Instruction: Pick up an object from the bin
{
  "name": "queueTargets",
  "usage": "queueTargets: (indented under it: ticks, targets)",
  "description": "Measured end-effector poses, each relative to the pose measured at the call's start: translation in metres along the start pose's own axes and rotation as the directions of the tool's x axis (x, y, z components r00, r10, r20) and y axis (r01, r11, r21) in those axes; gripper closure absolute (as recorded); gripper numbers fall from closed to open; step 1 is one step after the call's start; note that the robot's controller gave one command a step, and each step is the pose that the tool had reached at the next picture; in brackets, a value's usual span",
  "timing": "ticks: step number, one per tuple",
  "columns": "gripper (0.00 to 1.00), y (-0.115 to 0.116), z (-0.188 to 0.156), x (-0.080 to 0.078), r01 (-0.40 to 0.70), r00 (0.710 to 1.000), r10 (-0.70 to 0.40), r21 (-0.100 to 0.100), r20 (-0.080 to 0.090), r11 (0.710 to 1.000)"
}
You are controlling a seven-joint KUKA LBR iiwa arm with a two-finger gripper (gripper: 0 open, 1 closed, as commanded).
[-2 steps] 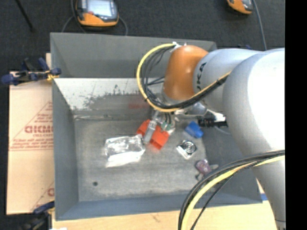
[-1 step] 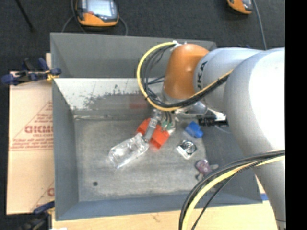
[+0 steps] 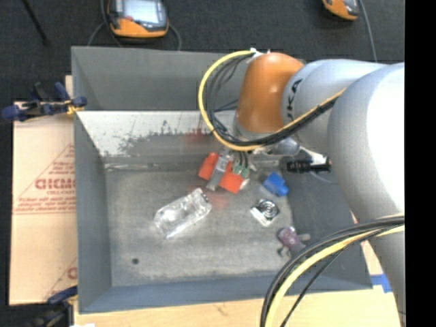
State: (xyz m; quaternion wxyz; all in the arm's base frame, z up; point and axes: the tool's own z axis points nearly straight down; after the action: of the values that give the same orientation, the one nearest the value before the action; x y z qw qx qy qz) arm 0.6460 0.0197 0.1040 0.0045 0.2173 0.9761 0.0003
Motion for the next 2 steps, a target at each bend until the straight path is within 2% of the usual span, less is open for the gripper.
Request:
queueTargets:
  ticks: [2]
  targets:
    - [1.0,0.0,-0.029,-0.004,0.002,1.0,-0.002,0.0,0.0,1.0]
